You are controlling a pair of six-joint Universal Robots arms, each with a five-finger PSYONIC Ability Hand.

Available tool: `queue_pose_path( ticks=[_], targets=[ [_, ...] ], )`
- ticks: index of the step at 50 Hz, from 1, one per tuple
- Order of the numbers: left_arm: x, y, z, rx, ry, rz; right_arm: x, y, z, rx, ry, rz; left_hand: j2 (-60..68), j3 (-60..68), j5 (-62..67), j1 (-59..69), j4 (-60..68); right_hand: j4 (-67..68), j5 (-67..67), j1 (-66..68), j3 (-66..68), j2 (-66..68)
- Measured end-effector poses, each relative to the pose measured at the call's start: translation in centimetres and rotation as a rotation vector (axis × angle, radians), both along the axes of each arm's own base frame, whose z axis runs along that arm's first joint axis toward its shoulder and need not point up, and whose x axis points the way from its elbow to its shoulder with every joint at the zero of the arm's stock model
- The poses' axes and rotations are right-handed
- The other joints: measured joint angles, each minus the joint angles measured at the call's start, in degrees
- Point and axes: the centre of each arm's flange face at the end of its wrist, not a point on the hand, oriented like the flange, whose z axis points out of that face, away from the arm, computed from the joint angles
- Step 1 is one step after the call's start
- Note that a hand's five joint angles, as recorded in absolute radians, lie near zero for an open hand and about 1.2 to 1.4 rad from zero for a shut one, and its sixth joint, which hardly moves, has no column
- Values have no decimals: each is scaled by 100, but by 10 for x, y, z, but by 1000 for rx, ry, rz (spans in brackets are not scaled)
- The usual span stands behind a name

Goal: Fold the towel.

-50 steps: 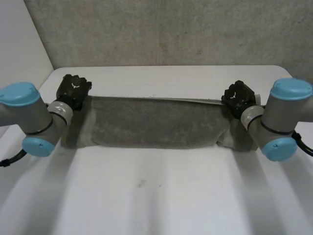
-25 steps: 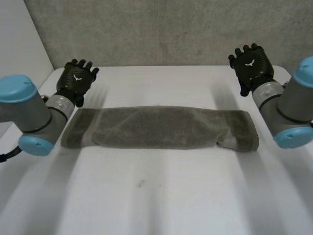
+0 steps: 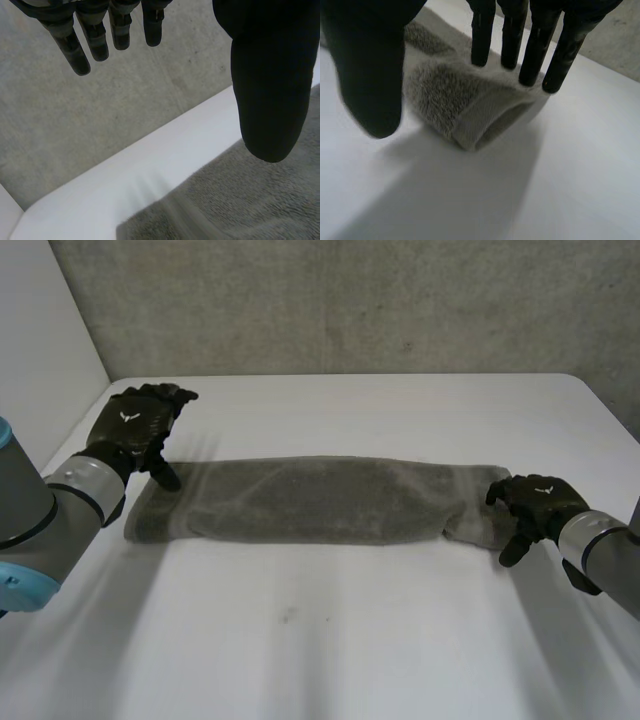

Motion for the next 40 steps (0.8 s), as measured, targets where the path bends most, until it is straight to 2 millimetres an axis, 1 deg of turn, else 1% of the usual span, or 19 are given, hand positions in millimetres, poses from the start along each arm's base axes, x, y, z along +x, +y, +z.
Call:
queue_pose_path(
  ticks=[2, 5, 7, 10, 11, 12, 15, 16, 20, 21, 24, 28, 31, 33, 35, 37, 38, 39, 40],
  targets=[
    [0, 1, -2, 10, 0, 0, 0, -3, -7, -4, 2, 2, 0, 0, 0, 0, 0, 290, 266, 218, 292, 296],
    [1, 2, -5, 21, -5, -1, -3, -13, -17, -26, 12, 0, 0, 0, 0, 0, 0, 1565, 1471, 1366, 1571, 1685],
    [1, 2, -6, 22, -6, -2, -3, -15, -18, -32, 15, -2, 0, 0, 0, 0, 0, 1565, 1471, 1366, 1571, 1685],
    [1, 3, -9, 27, -10, -2, -11, -29, -25, -67, 44, -18, 0, 0, 0, 0, 0, 3621, 3438, 2976, 3584, 3661],
    [1, 3, -9, 27, -10, -2, -13, -31, -26, -72, 49, -22, 0, 0, 0, 0, 0, 3621, 3438, 2976, 3584, 3661],
    [1, 3, -10, 28, -11, -1, -17, -37, -28, -81, 65, -36, 0, 0, 0, 0, 0, 4227, 4014, 3358, 4151, 4272],
    [1, 3, -10, 28, -12, -1, -24, -43, -27, -94, 83, -60, 0, 0, 0, 0, 0, 4419, 4149, 3374, 4322, 4382],
    [1, 3, -11, 29, -12, -1, -35, -51, -24, -110, 107, -103, 0, 0, 0, 0, 0, 4450, 4162, 3374, 4340, 4383],
    [1, 4, -11, 31, -12, -2, -58, -62, -8, -155, 144, -184, 0, 0, 0, 0, 0, 4451, 4174, 3374, 4340, 4383],
    [1, 4, -11, 31, -12, -2, -58, -62, -8, -155, 144, -184, 0, 0, 0, 0, 0, 4451, 4174, 3374, 4340, 4383],
    [1, 4, -10, 27, -12, -3, -92, -72, 18, -228, 207, -267, 0, 0, 0, 0, 0, 4452, 4190, 3374, 4340, 4383],
    [1, 5, -7, 21, -10, -2, -121, -80, 37, -286, 305, -313, 0, 0, 0, 0, 0, 4453, 4202, 3374, 4340, 4383],
    [1, 6, -6, 20, -10, -2, -134, -86, 50, -331, 388, -322, 0, 0, 0, 0, 0, 4453, 4203, 3374, 4340, 4383],
    [1, 6, -6, 20, -10, -2, -135, -88, 58, -360, 427, -313, 0, 0, 0, 0, 0, 4454, 4217, 3374, 4340, 4383],
    [1, 7, -6, 21, -10, -3, -123, -91, 73, -416, 449, -283, -1, 0, 0, 0, 0, 4458, 4227, 3406, 4364, 4383],
    [1, 8, -7, 23, -10, -3, -101, -91, 91, -481, 442, -239, -1, 0, 0, 0, 0, 4470, 4228, 3409, 4387, 4383],
    [1, 8, -7, 23, -10, -3, -101, -91, 91, -481, 442, -239, -1, 0, 0, 0, 0, 4470, 4228, 3409, 4387, 4383],
    [1, 8, -7, 24, -11, -3, -80, -88, 105, -534, 421, -199, -1, 0, 0, 0, 0, 4476, 4229, 3409, 4410, 4383],
    [1, 8, -7, 24, -11, -3, -69, -86, 110, -556, 407, -178, -1, 0, 0, 0, 0, 4476, 4229, 3409, 4410, 4383]
  ],
)
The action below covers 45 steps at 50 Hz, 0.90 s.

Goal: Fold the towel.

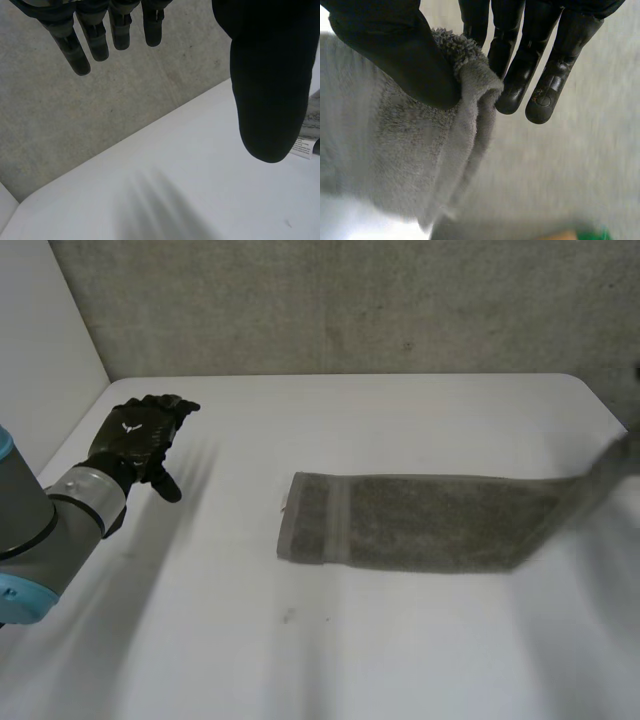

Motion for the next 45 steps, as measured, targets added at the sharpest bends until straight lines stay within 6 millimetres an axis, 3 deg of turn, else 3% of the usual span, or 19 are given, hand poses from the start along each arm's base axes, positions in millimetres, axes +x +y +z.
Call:
queue_pose_path(
  ticks=[2, 3, 4, 7, 9, 12, 15, 18, 23, 27, 28, 30, 31, 32, 34, 35, 40, 41, 45],
  targets=[
    [0, 1, 0, 0, 0, 0, 29, 7, 12, -39, -14, 73, 0, 0, 0, 0, 0, 0, 8, 0, 17, 0],
    [0, 1, 0, 0, 0, 0, 29, 7, 12, -39, -14, 73, 0, 0, 0, 0, 0, 0, 8, 0, 17, 0],
    [0, 1, 1, -1, 0, 0, 80, 24, 24, -87, -37, 207, 0, 0, 0, 0, 0, 0, 11, 0, 29, 3],
    [0, 2, 1, -2, 0, 0, 106, 34, 27, -104, -47, 275, 0, 0, 0, 0, 0, 0, 22, 0, 34, 3],
    [0, 3, 1, -2, 0, -1, 161, 59, 22, -121, -62, 426, 0, 0, 0, 0, 0, 0, 34, 0, 34, 3],
    [-1, 3, 1, -1, 0, -4, 219, 95, 0, -102, -57, 590, 0, 0, 0, 0, 0, 0, 37, 0, 34, 3],
    [-2, 4, 1, 0, -1, -8, 250, 120, -25, -62, -34, 685, -1, 0, 0, 0, 0, 0, 41, 0, 34, 3],
    [-3, 6, 0, 5, -1, -12, 280, 153, -67, 17, 21, 784, -1, 0, 0, 0, 0, 0, 46, 0, 34, 3],
    [-4, 7, -3, 13, -3, -16, 292, 179, -119, 131, 104, 840, -1, 0, 0, 0, 0, 0, 47, 0, 34, 3],
    [-6, 8, -5, 15, -4, -21, 292, 184, -135, 174, 133, 842, -1, 0, 0, 0, 0, 0, 49, 0, 34, 3],
    [-7, 8, -5, 14, -4, -23, 291, 183, -135, 177, 133, 839, -1, 0, 0, 0, 0, -830, -726, -709, -801, -940],
    [-9, 8, -4, 9, -4, -29, 291, 182, -131, 172, 128, 836, -1, 0, 0, 0, 0, -1521, -1362, -1344, -1487, -1523],
    [-11, 8, -3, 3, -3, -36, 290, 180, -120, 156, 109, 828, -1, 0, 0, 0, 0, -4223, -3952, -3685, -4176, -4337],
    [-14, 8, -1, -5, -2, -42, 289, 178, -111, 143, 92, 822, -1, 0, 0, 0, 0, -4984, -4635, -4059, -4987, -4962],
    [-16, 8, 0, -9, -2, -46, 288, 177, -106, 137, 80, 817, -1, 0, 0, 0, 0, -4984, -4635, -4059, -4987, -4962],
    [-22, 8, 3, -26, 2, -63, 281, 170, -85, 118, 19, 788, -1, 0, 0, 0, 0, -5517, -5139, -4258, -5544, -5363],
    [-36, 10, 9, -54, 13, -99, 262, 158, -51, 110, -119, 726, -1, 0, 0, 0, 0, -5518, -5181, -4258, -5575, -5374],
    [-47, 13, 12, -68, 22, -127, 247, 153, -36, 121, -202, 688, -1, 0, 0, 0, 0, -5518, -5182, -4258, -5575, -5374],
    [-69, 22, 17, -88, 37, -187, 218, 144, -28, 172, -314, 612, 11, 4, 0, 0, 1, -5518, -5191, -4258, -5575, -5374]
  ],
)
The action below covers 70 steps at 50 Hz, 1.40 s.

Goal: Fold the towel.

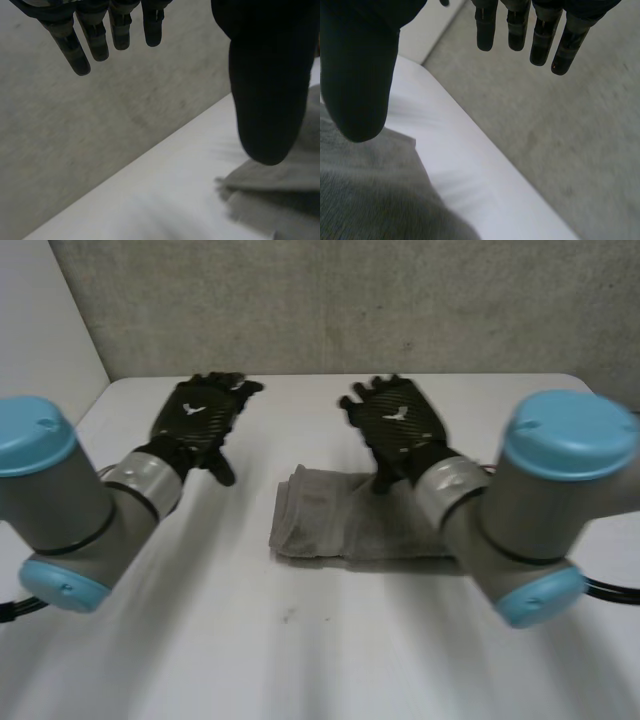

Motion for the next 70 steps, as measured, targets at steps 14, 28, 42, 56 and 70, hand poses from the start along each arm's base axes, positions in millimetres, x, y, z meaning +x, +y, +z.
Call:
queue_pose_path(
  ticks=[14, 28, 42, 56, 70],
  targets=[
    [-63, 22, -41, 78, 3, -147, -98, -16, -59, 324, 46, -254, 15, 11, 0, 1, 12, 0, -14, 0, 0, 0],
    [-55, 25, -89, 148, -129, -75, -112, -41, -97, 297, 101, -277, 16, 11, 0, 0, 12, 5479, 5031, 3970, 5559, 5299],
    [-16, 41, -41, 95, -111, 42, 5, -11, -28, -28, 34, 46, 2, -2, 0, 0, 0, 5516, 5137, 3969, 5578, 5336],
    [14, 17, -14, 40, -66, 178, 62, 59, -88, -16, 258, 278, 2, -2, 0, 0, 0, 2843, 2947, 2082, 2958, 2653],
    [-52, 24, -31, 52, 1, 19, -21, -13, -16, 243, -164, -38, 17, 11, 0, 4, 14, -2, 10, 3, -1, 2]
  ],
)
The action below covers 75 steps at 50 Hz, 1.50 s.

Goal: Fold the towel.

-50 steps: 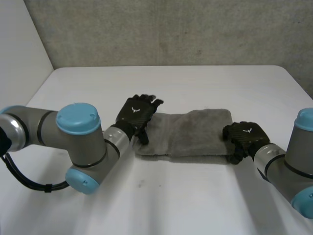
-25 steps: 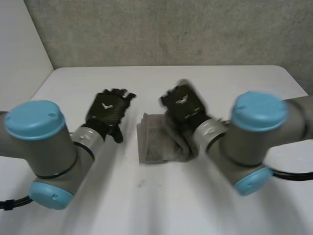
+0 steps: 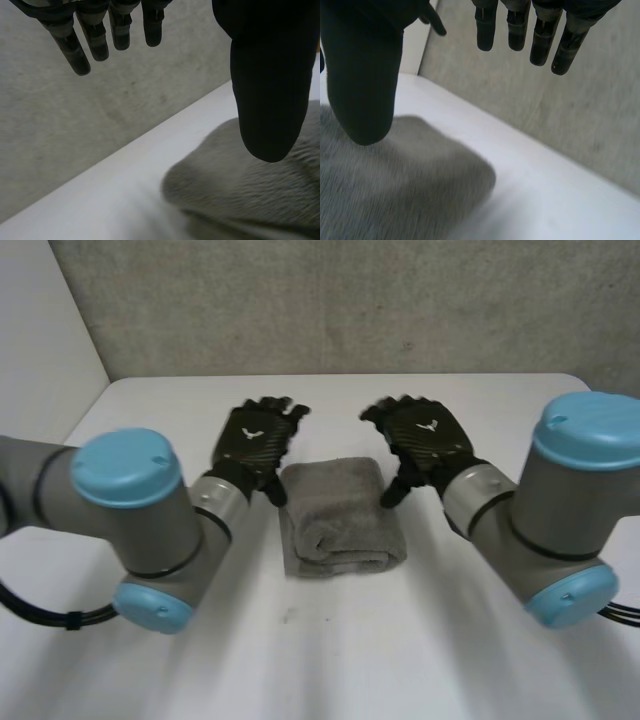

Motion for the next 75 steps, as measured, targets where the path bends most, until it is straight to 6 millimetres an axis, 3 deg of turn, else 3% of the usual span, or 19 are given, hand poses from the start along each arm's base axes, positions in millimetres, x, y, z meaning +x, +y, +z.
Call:
queue_pose_path(
  ticks=[7, 17, 22, 26, 30, 37, 38, 40, 42, 44, 45, 48, 51, 57, 65, 75],
  targets=[
    [-21, 3, -22, 108, 98, -54, -17, -19, -41, 218, 29, 20, 106, 113, 0, 16, 104, 0, -2, 0, 0, 0],
    [-19, -1, -59, 222, 63, -80, -5, -34, -74, 285, 73, 55, 315, 319, 132, 267, 319, 0, -25, 0, 0, 0],
    [-4, -6, -72, 253, -12, -47, -2, -37, -79, 265, 118, 66, 327, 337, 134, 296, 339, 0, -36, 0, 0, 0],
    [4, -8, -73, 252, -61, -33, 0, -39, -71, 207, 163, 72, 328, 337, 134, 296, 339, 0, -46, 0, 0, 0],
    [5, -7, -60, 222, -74, -37, 1, -41, -48, 108, 196, 61, 327, 337, 134, 295, 339, 0, -46, 0, 0, 0],
    [7, -3, 5, 109, -14, -40, -6, -39, 36, -112, 157, -28, 314, 325, 117, 276, 326, 0, -47, 0, 0, 0],
    [11, -1, 26, 81, 5, -29, -11, -36, 58, -158, 130, -62, 314, 322, 118, 276, 319, 0, -47, 0, 0, 0],
    [20, 0, 52, 47, 27, -3, -19, -32, 83, -202, 94, -108, 312, 321, 117, 276, 316, 0, -47, 0, 0, 0],
    [25, 0, 61, 37, 34, 10, -22, -30, 91, -215, 79, -129, 309, 316, 117, 276, 313, 0, -47, 0, 0, 0],
    [46, 1, 94, 4, 62, 75, -33, -26, 111, -242, 37, -182, 302, 312, 115, 275, 307, 0, -47, 0, 0, 0],
    [46, 1, 94, 4, 62, 75, -33, -26, 111, -242, 37, -182, 302, 312, 115, 275, 307, 0, -47, 0, 0, 0],
    [75, 4, 125, -6, 96, 157, -51, -19, 133, -260, -17, -261, 205, 218, 58, 197, 217, 0, -48, 0, 0, 0],
    [101, 13, 145, 14, 135, 223, -63, -10, 139, -252, -30, -292, 45, 43, 9, 36, 54, 0, -48, 0, 0, 0],
    [119, 29, 158, 28, 177, 250, -71, 2, 128, -200, -10, -298, 8, 14, -1, 18, 17, 0, -48, 0, 0, 0],
    [116, 37, 155, 34, 188, 216, -72, 6, 112, -151, 17, -290, -10, -5, -5, 0, -1, 0, -49, 0, 0, 0],
    [109, 30, 148, -7, 199, 195, -70, 6, 107, -144, 21, -279, -11, -5, -5, 0, -1, 0, -49, 0, 0, 0]
  ],
)
